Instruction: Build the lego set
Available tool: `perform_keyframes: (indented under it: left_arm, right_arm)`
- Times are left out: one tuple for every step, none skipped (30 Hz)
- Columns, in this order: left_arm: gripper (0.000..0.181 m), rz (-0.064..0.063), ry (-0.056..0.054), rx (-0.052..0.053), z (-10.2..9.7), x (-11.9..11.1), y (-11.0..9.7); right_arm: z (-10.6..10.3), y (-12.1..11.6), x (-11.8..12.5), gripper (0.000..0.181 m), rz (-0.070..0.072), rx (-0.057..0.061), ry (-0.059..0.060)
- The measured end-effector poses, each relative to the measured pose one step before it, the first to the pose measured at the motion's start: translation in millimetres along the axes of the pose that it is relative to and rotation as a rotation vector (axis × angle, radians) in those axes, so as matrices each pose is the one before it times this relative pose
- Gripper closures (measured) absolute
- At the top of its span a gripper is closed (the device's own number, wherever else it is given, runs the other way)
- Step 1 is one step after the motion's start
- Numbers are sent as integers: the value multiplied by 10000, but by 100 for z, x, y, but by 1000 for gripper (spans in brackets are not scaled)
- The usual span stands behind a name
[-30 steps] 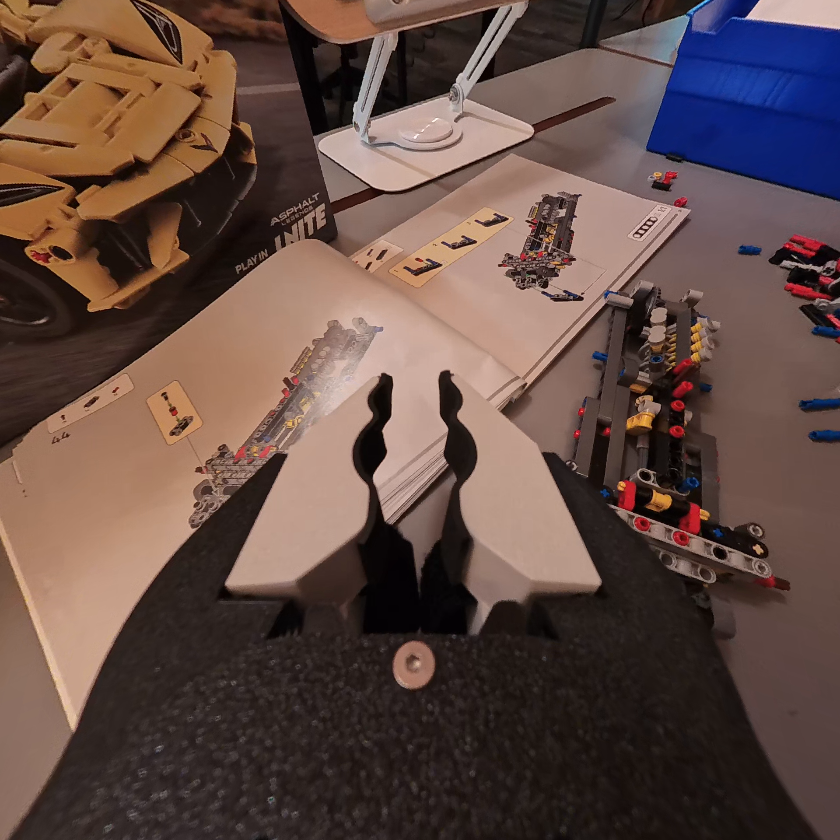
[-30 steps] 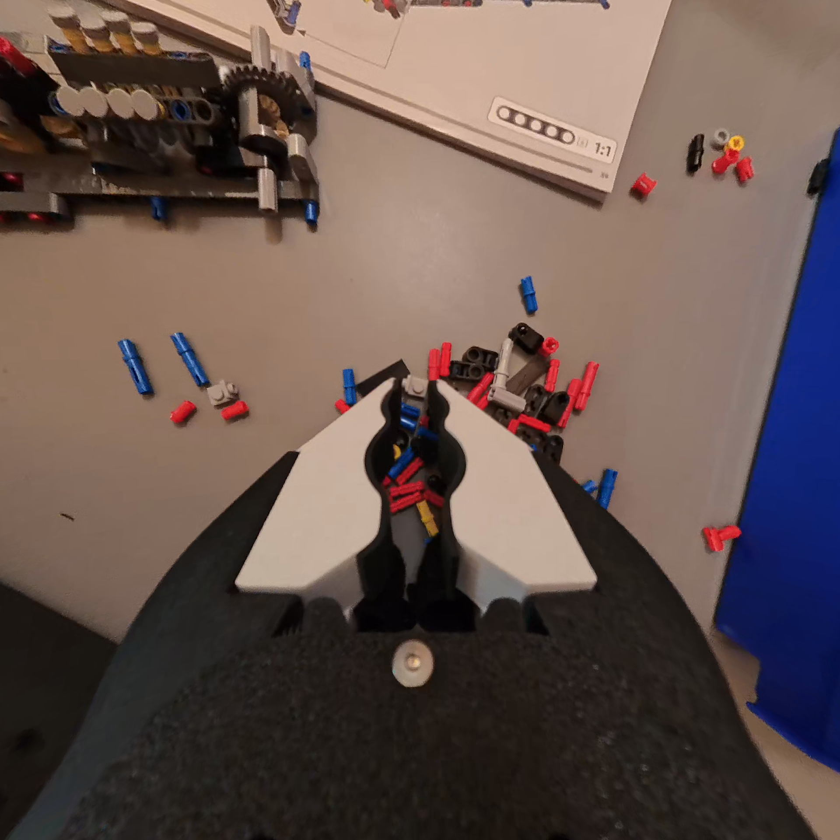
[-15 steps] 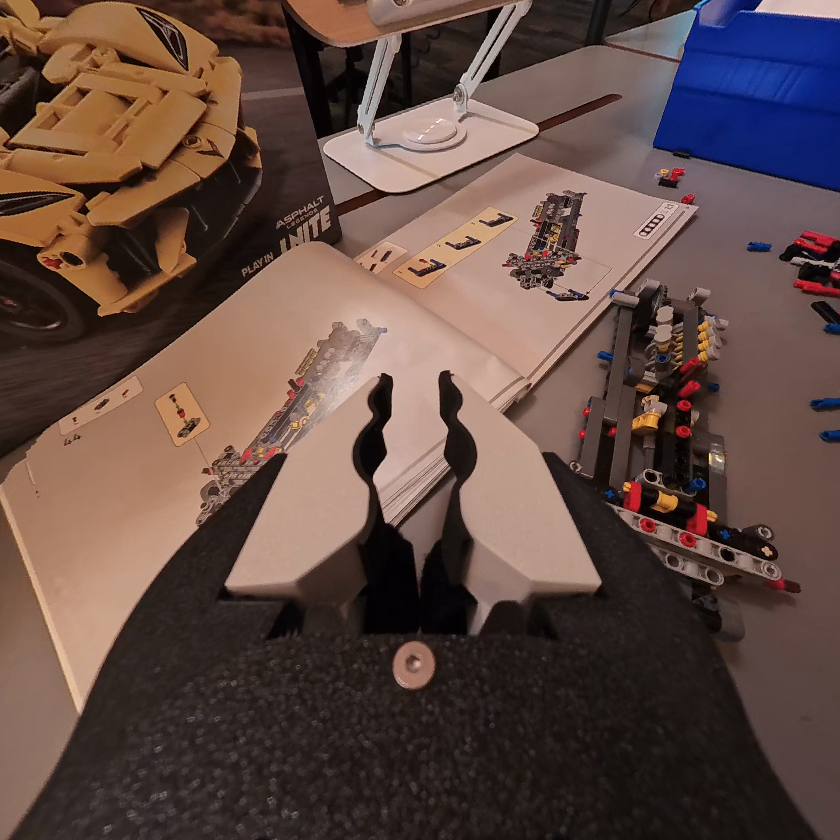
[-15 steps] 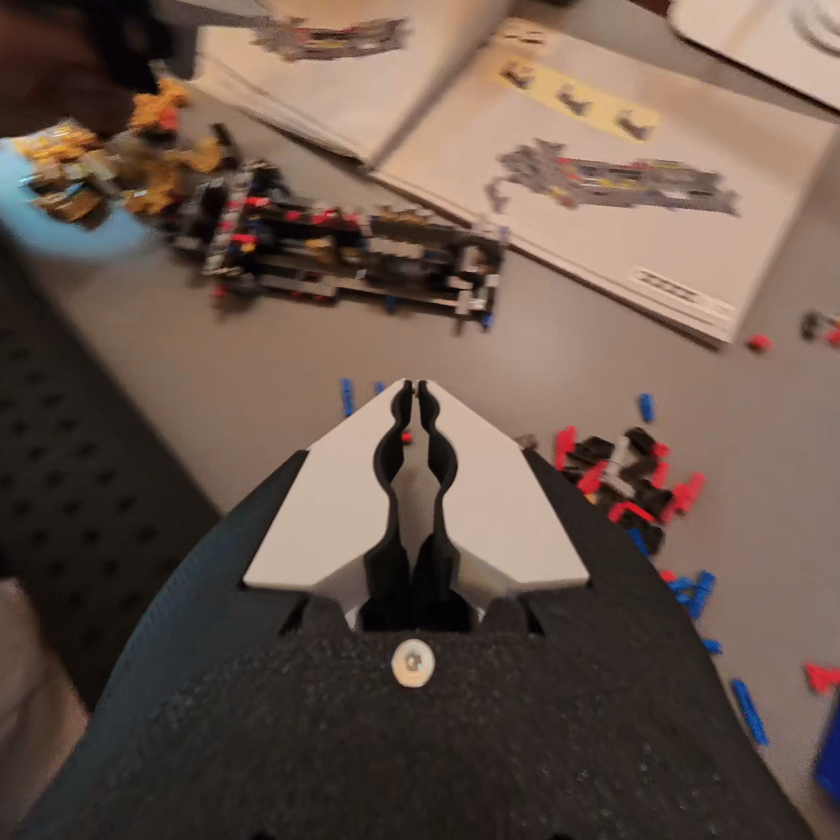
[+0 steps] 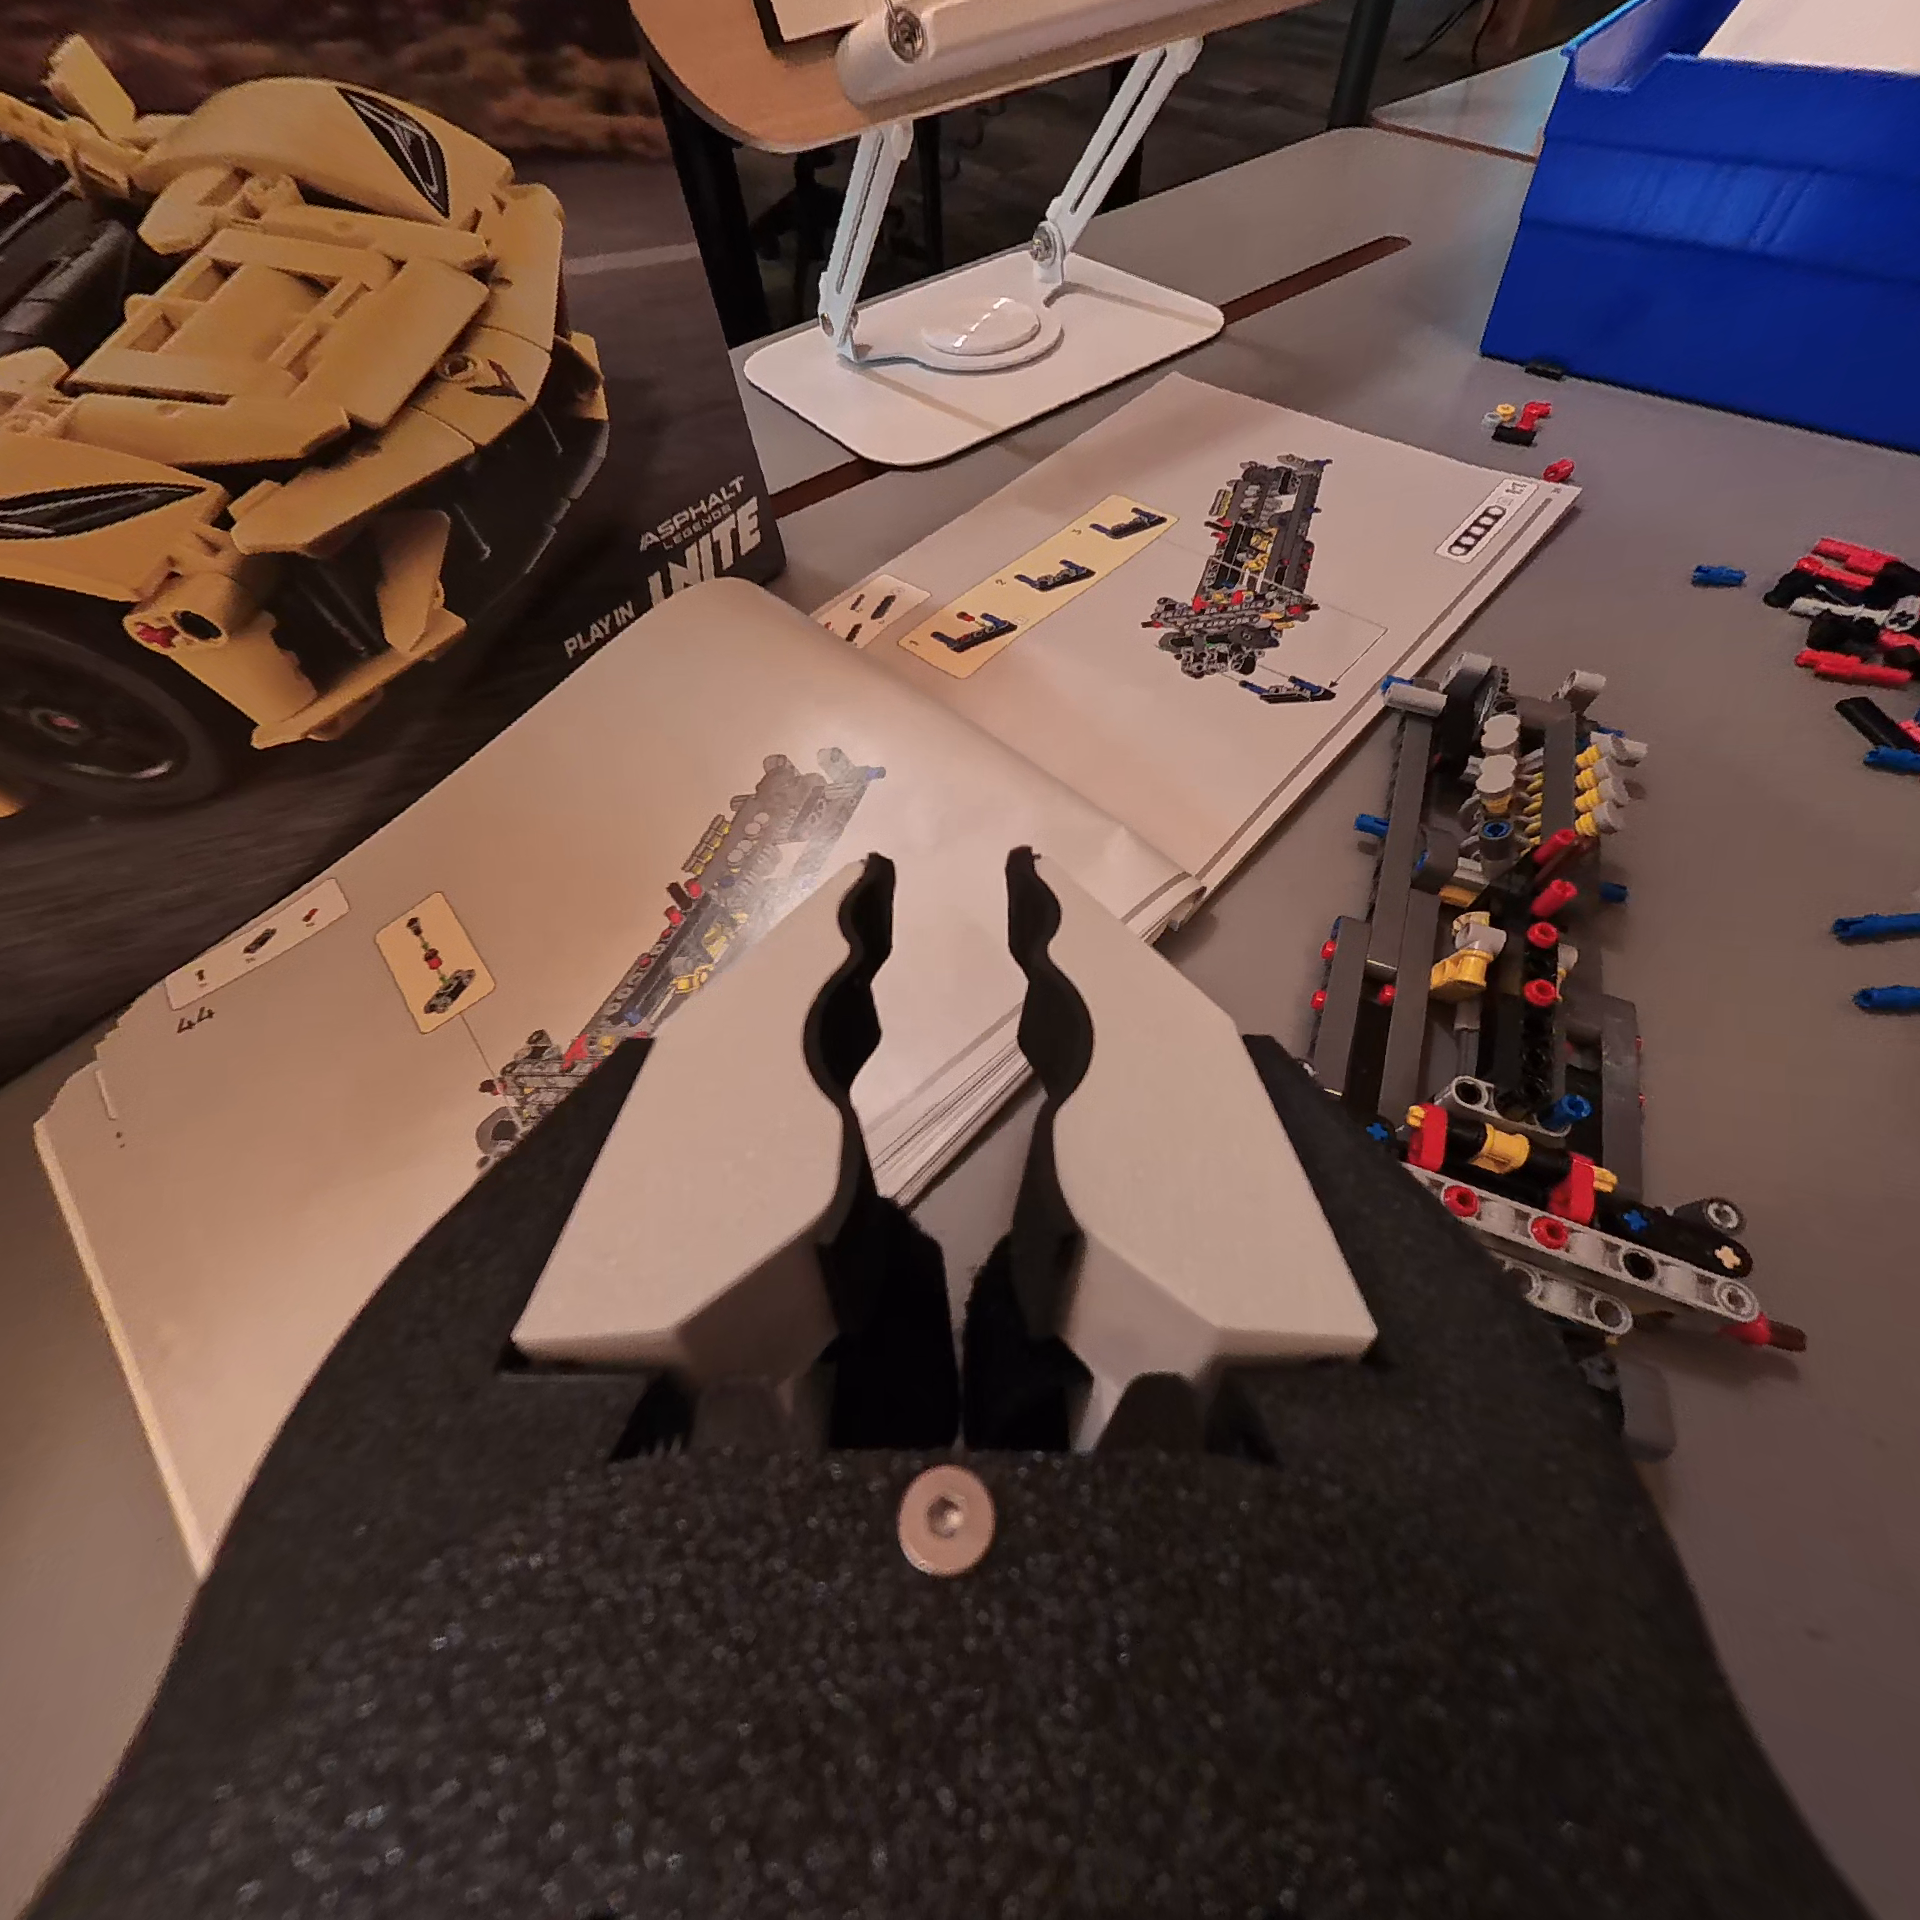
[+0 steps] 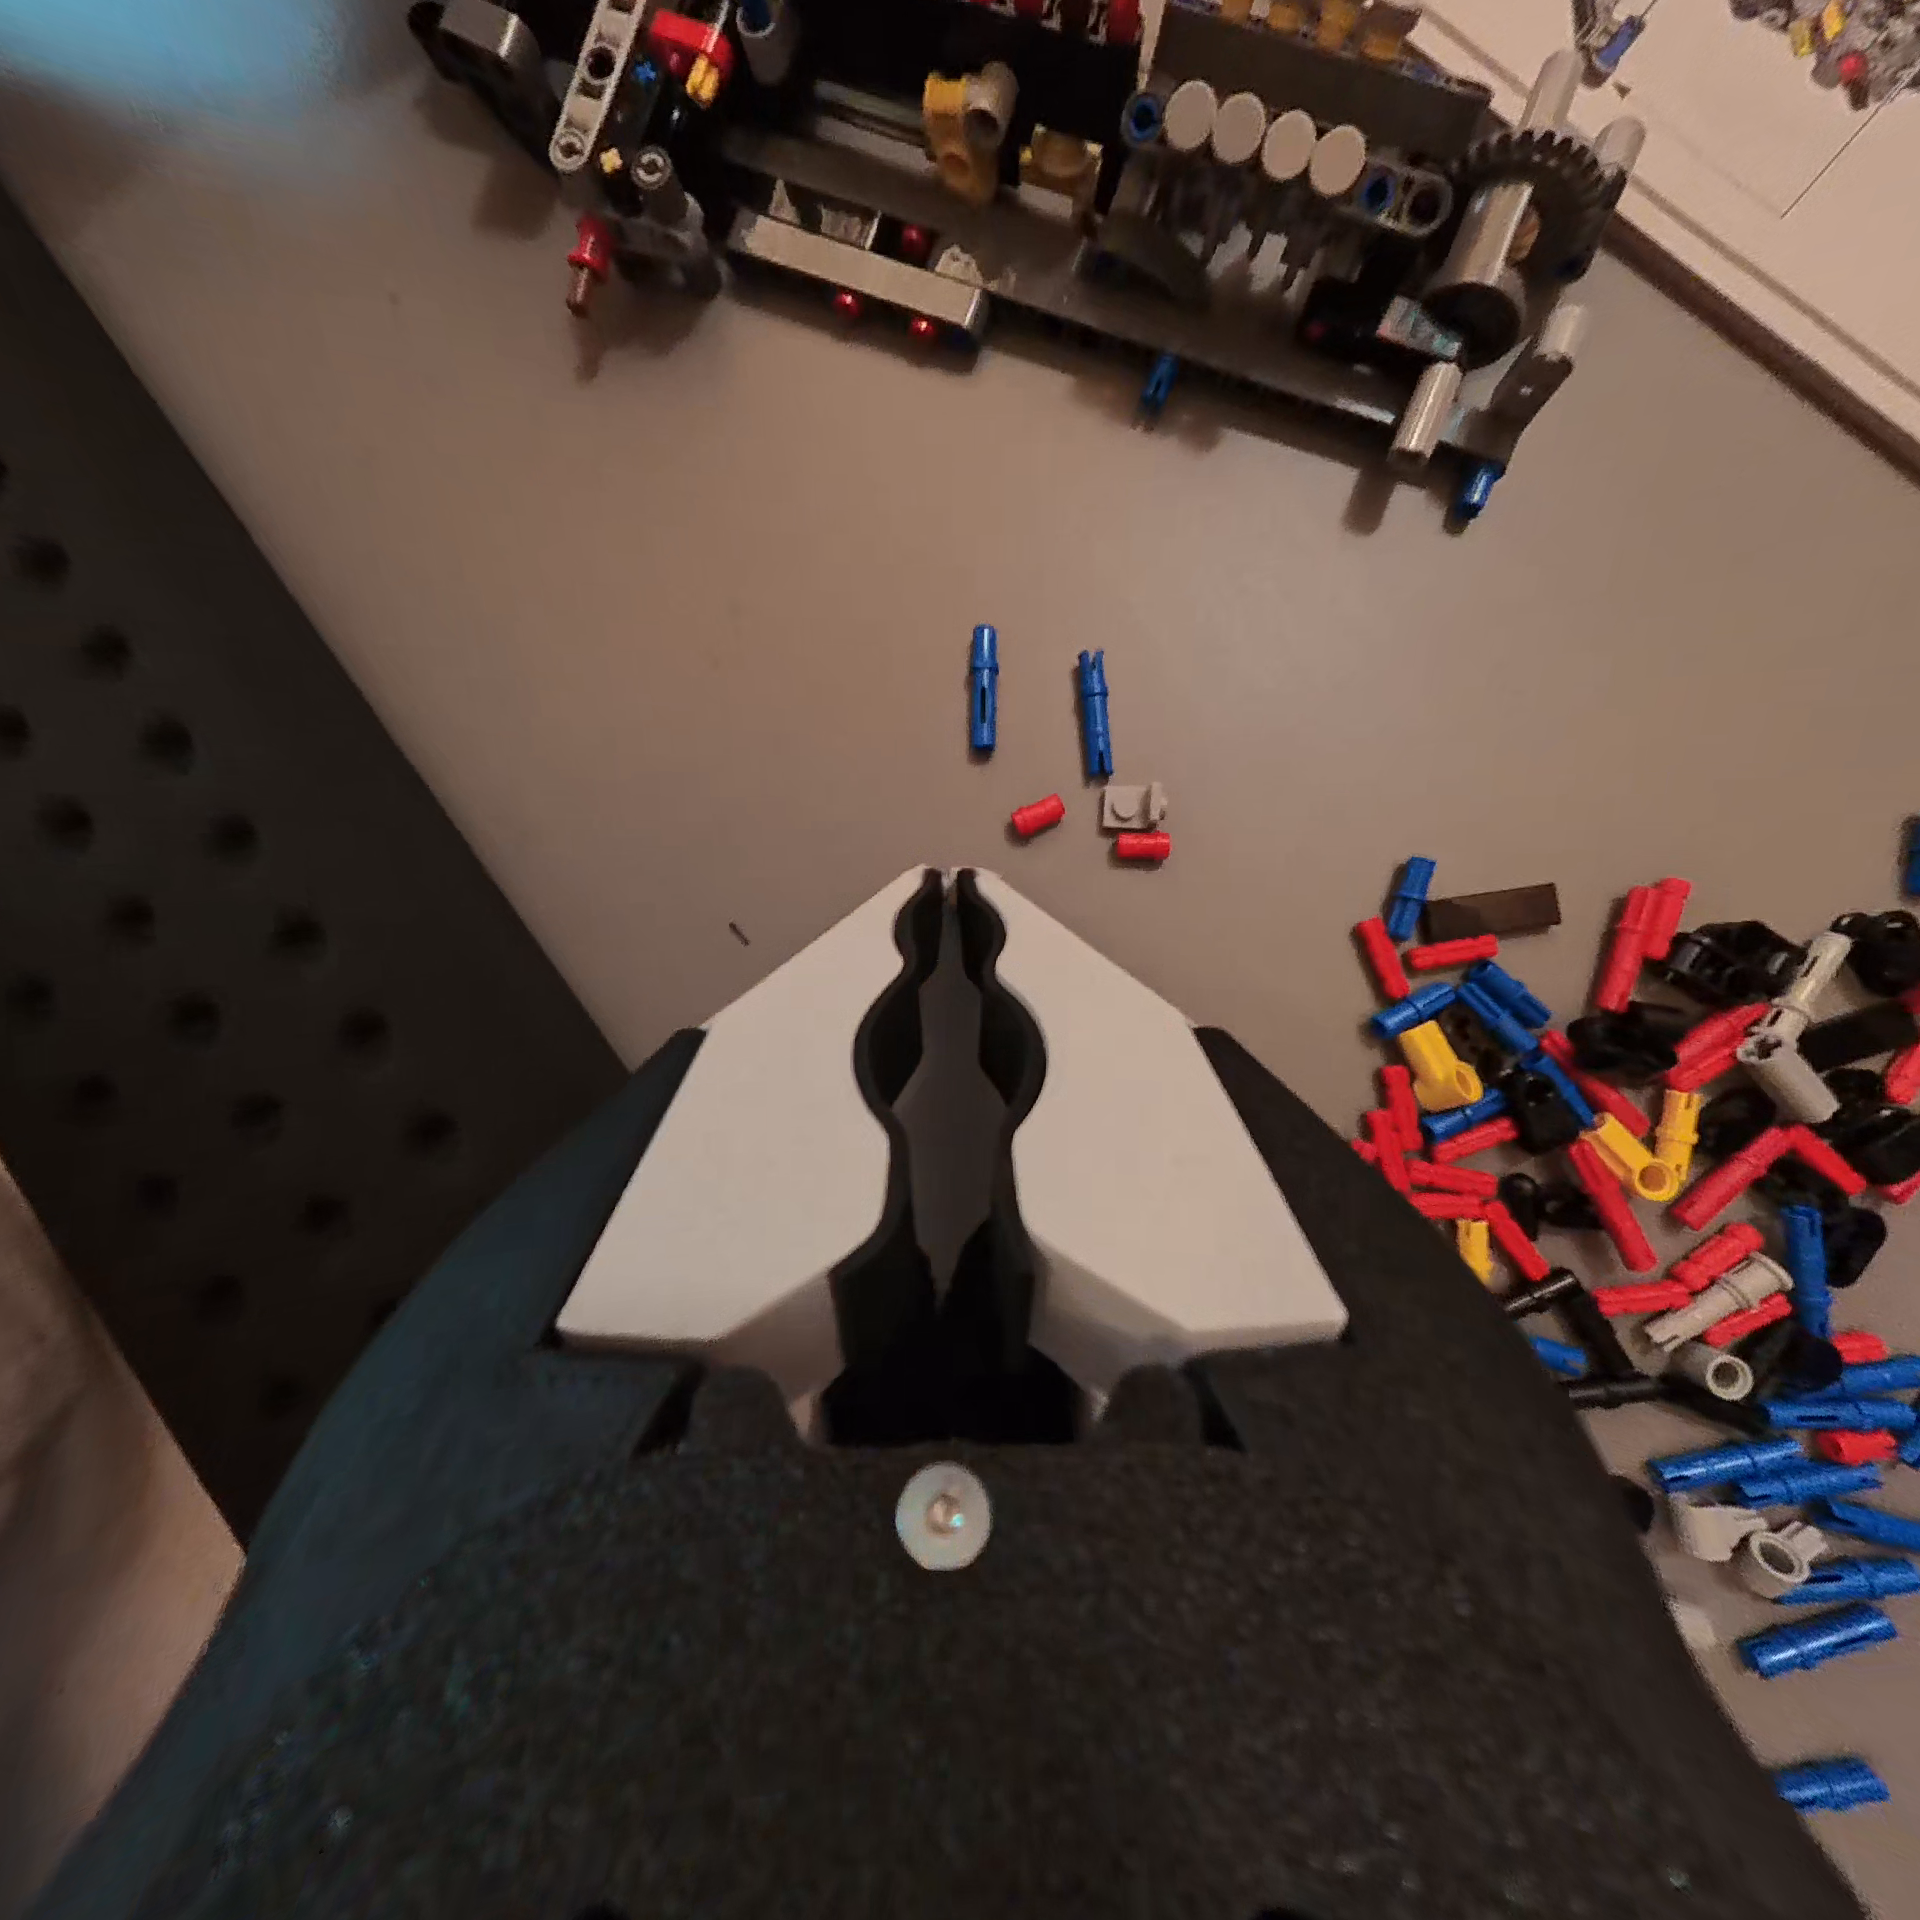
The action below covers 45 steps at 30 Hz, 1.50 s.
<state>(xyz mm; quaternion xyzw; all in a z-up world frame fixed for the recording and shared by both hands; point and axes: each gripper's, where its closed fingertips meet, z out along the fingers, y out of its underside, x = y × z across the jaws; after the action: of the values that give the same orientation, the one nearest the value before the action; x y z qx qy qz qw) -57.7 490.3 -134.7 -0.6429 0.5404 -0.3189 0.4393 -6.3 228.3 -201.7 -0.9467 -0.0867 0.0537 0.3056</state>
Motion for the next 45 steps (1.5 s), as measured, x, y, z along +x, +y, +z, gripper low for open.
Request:
perform_keyframes:
  left_arm:
    - [161,-2,-45,37,-110,-120,-129]
    - [161,-26,-40,59,-154,-171,-183]
    - [160,-30,-52,83,-196,-283,-229]
    - [160,-32,-120,145,-269,-530,-290]
    - [160,-113,-177,208,-267,-821,-315]
    - [160,-186,-191,153,-287,-1085,-257]
    - [158,-200,-233,48,-394,-1369,-195]
    - [156,-219,-222,4,-612,-1527,-244]
    - [154,-209,-118,33,-910,-1430,-350]
    - [151,-190,-60,24,-1175,-1260,-390]
    - [148,-189,-86,-65,-1339,-1089,-297]
    - [145,-124,-82,-187,-1391,-815,-91]
    - [141,-5,-87,-294,-1387,-546,210]
    - [137,32,-86,-347,-1362,-290,471]
    - [133,-105,93,-377,-1287,142,706]
    - [128,-352,395,-464,-1160,698,1015]
    - [120,-558,689,-593,-972,1187,1355]
    - [116,-591,787,-673,-754,1310,1607]
    - [118,-522,585,-615,-516,939,1617]
    - [118,-432,266,-519,-377,395,1597]
    - [120,-247,-32,-438,-309,-85,1537]
    - [124,-115,-359,-294,-290,-579,1340]
    - [128,6,-529,-135,-284,-777,1138]
    - [132,194,-532,-48,-232,-688,985]
    - [134,339,-506,-64,-158,-503,950]
    - [136,460,-470,-111,-118,-291,935]
    - [140,518,-379,-104,-105,-9,821]
    - [142,554,-225,-70,-149,287,644]
    - [145,540,-76,-21,-191,514,478]
    - [151,464,63,-9,-199,649,395]
    - [153,353,196,-70,-156,731,427]
    - [153,243,238,-132,-87,666,452]
    - [153,187,186,-101,0,493,334]
    - [153,189,122,-58,69,334,230]
    - [155,215,85,-65,128,245,220]
    - [156,219,43,-104,148,126,273]
    - [156,181,-9,-144,144,-27,329]
    - [156,81,-134,-112,130,-319,223]
    - [156,-24,-167,-50,114,-445,119]
    - [156,-73,-25,15,86,-261,27]
    - [156,-47,59,51,55,-100,-3]
    - [156,28,-3,46,33,-153,20]
    - [156,111,-63,-1,1,-208,127]
    - [156,142,-71,-53,-19,-197,206]
    - [156,112,-80,-67,-33,-217,218]
  right_arm:
    - [64,-136,158,179,53,93,80]
    - [-1,-255,5,178,34,175,-26]
    - [-109,-497,147,177,72,291,50]
    - [-196,-804,228,175,70,406,70]
    - [-223,-1127,257,172,91,568,65]
    - [-155,-1361,262,170,120,744,32]
    - [-42,-1418,253,169,186,874,-2]
    - [83,-1271,148,169,268,864,-95]
    - [157,-1033,72,169,276,760,-142]
    - [151,-650,196,169,252,613,-45]
    - [150,-203,265,169,171,399,0]
    - [104,138,266,166,70,83,15]
    - [-65,73,67,164,36,-133,-67]
    - [-191,-256,-143,165,82,89,-134]
    - [-184,-371,-142,166,99,288,-122]
    - [-108,-108,9,166,123,140,-45]
    - [-43,157,120,167,143,-84,3]
    - [-33,148,73,166,147,-83,-29]
    - [-41,19,-114,166,117,20,-118]
    - [-92,-87,-134,166,70,72,-93]
    - [-143,-116,-42,166,1,79,12]
    - [-152,-60,-11,166,-35,57,55]
    - [-112,46,-65,166,-21,24,11]
    - [-49,89,-99,167,-2,-3,-33]
    - [-4,82,-45,167,20,-35,-31]
    - [11,24,-7,167,4,-24,-6]
    - [10,-28,-5,167,-18,15,-4]
    - [41,16,-11,167,-10,-6,-14]
    - [67,115,-6,167,9,-66,-15]
    - [74,119,-27,167,1,-74,-12]
    - [65,80,-16,167,-31,-47,7]
    - [57,55,-4,167,-57,-34,28]
    - [68,88,-16,168,-56,-54,31]
    - [89,113,-38,168,-52,-78,4]
    - [111,135,-61,168,-49,-86,-9]
    - [115,139,-34,168,-56,-93,5]
    - [87,100,-24,168,-74,-73,27]
    - [44,36,-25,168,-89,-28,31]
    - [13,-12,-66,169,-79,6,9]
    - [3,-18,-10,170,-44,9,17]
    - [-3,11,38,170,-9,-7,30]
    - [12,31,56,170,16,-12,14]
    - [31,24,47,170,34,-18,-1]
    - [20,42,61,170,36,-23,3]
    - [15,5,47,170,14,-10,8]
